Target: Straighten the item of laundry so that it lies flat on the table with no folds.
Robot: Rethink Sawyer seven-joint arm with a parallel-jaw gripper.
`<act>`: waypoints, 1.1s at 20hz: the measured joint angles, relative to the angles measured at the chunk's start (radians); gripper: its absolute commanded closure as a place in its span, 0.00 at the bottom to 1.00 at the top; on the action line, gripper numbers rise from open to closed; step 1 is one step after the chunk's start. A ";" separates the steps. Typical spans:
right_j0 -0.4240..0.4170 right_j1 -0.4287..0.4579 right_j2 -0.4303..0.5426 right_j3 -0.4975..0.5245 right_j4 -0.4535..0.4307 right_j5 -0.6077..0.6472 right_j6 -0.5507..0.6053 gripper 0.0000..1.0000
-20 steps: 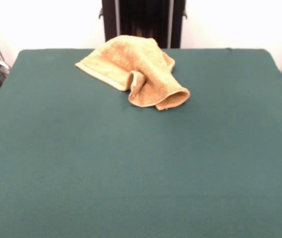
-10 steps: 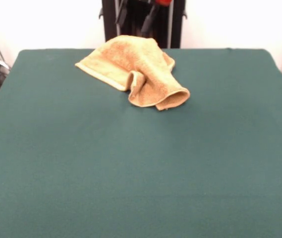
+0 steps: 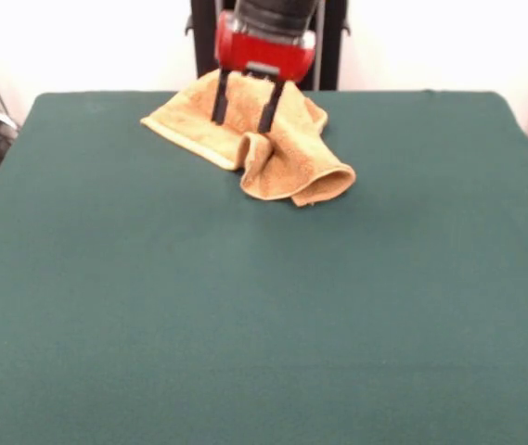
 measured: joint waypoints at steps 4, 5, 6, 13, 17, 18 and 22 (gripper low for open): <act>-0.110 0.029 0.059 0.006 0.010 -0.011 0.000 0.00; -0.150 0.033 0.086 0.010 0.017 -0.010 0.000 0.00; -0.194 0.037 0.117 0.014 0.026 -0.008 0.000 0.00; -0.519 0.085 0.375 0.046 0.104 0.066 -0.001 0.00; -0.608 0.109 0.463 0.060 0.123 0.123 -0.001 0.00; -0.633 0.117 0.492 0.068 0.129 0.143 -0.001 0.00; -0.698 0.141 0.592 0.097 0.151 0.193 -0.001 0.00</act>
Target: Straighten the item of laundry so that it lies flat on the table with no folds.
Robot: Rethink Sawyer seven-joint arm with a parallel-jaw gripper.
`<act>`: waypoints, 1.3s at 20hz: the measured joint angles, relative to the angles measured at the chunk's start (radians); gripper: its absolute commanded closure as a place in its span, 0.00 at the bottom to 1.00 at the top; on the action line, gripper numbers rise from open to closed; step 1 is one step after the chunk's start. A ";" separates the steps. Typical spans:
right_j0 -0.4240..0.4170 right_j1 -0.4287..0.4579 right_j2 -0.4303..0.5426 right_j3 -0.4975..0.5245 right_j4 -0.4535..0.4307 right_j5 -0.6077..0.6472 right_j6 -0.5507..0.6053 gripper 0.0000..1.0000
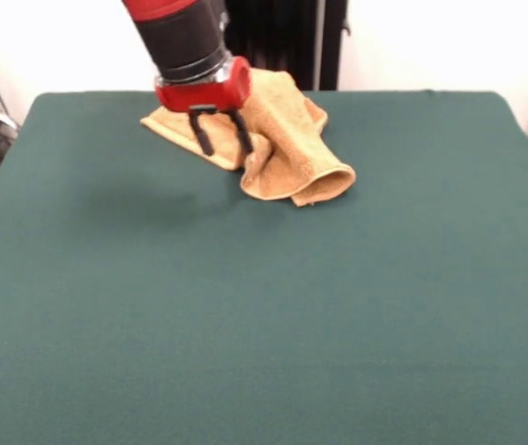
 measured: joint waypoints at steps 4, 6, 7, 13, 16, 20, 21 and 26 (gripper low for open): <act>-0.053 0.040 0.111 0.031 0.031 0.019 0.000 0.00; -0.063 0.050 0.137 0.038 0.037 0.019 0.000 0.00; -0.071 0.064 0.165 0.044 0.040 0.019 0.000 0.00; -0.044 0.082 0.190 0.045 -0.005 0.019 0.000 0.00; -0.014 0.084 0.187 0.041 -0.081 0.019 0.000 0.00; 0.013 0.088 0.186 0.039 -0.168 0.019 0.000 0.00; 0.015 0.087 0.186 0.039 -0.181 0.019 0.000 0.00; 0.012 0.076 0.186 0.039 -0.217 0.025 0.000 0.00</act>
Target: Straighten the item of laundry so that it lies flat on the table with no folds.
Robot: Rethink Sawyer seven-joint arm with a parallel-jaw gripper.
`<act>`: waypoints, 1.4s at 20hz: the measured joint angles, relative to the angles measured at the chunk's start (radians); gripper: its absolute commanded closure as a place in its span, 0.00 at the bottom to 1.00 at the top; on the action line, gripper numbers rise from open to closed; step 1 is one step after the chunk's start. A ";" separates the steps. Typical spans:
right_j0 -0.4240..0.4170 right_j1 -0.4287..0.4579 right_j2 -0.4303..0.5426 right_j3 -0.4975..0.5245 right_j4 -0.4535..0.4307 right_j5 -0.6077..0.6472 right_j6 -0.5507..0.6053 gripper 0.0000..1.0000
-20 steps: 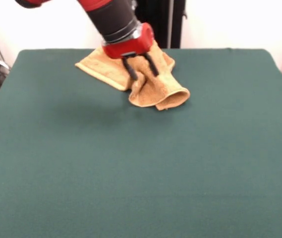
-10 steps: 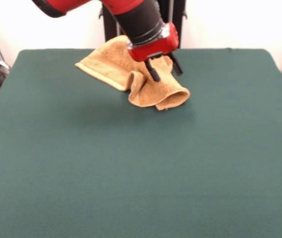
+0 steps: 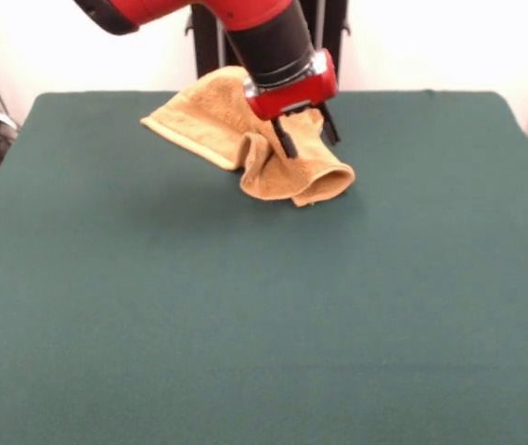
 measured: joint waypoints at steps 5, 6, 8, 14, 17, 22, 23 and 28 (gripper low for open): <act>-0.005 -0.040 0.000 0.000 -0.009 0.032 0.000 0.00; -0.005 -0.053 0.000 -0.001 -0.010 0.043 0.000 0.00; -0.006 -0.088 0.000 -0.004 -0.011 0.064 0.000 0.00; -0.008 -0.168 0.000 -0.016 -0.014 0.083 0.000 0.00; -0.008 -0.187 0.000 -0.023 -0.016 0.083 0.000 0.00; -0.005 -0.185 0.000 -0.051 -0.033 0.084 0.000 0.00; -0.004 -0.182 0.000 -0.057 -0.040 0.084 0.000 0.00; 0.002 -0.165 -0.001 -0.079 -0.078 0.083 0.000 0.00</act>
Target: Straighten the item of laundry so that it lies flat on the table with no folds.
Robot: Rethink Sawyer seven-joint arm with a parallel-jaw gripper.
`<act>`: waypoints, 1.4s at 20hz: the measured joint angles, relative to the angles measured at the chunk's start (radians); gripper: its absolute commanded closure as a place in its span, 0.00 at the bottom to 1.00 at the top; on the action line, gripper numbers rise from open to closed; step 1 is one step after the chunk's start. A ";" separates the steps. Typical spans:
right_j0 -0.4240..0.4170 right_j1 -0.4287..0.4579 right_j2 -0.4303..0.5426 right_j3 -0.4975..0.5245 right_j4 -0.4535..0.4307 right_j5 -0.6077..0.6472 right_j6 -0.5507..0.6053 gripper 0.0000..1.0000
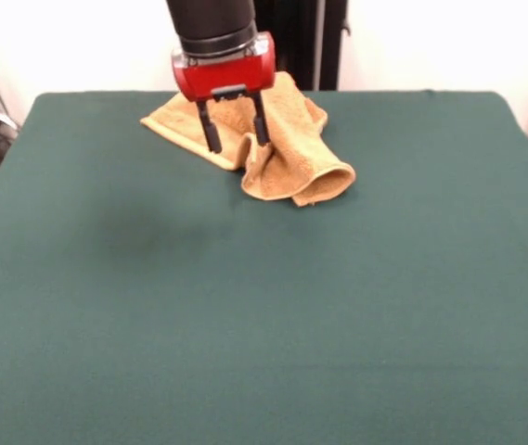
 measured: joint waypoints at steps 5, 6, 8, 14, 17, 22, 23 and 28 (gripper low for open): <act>0.009 0.037 -0.004 -0.024 -0.042 0.000 0.000 0.00; 0.012 0.042 -0.006 -0.026 -0.049 0.000 0.000 0.00; 0.019 0.057 -0.017 -0.033 -0.069 0.000 0.000 0.00; 0.033 0.088 -0.042 -0.044 -0.105 0.000 0.000 0.00; 0.037 0.099 -0.051 -0.049 -0.108 0.000 0.000 0.00; 0.038 0.131 -0.064 -0.056 -0.108 0.000 0.000 0.00; 0.038 0.139 -0.066 -0.058 -0.108 0.000 0.000 0.00; 0.038 0.177 -0.070 -0.060 -0.079 0.007 0.000 0.00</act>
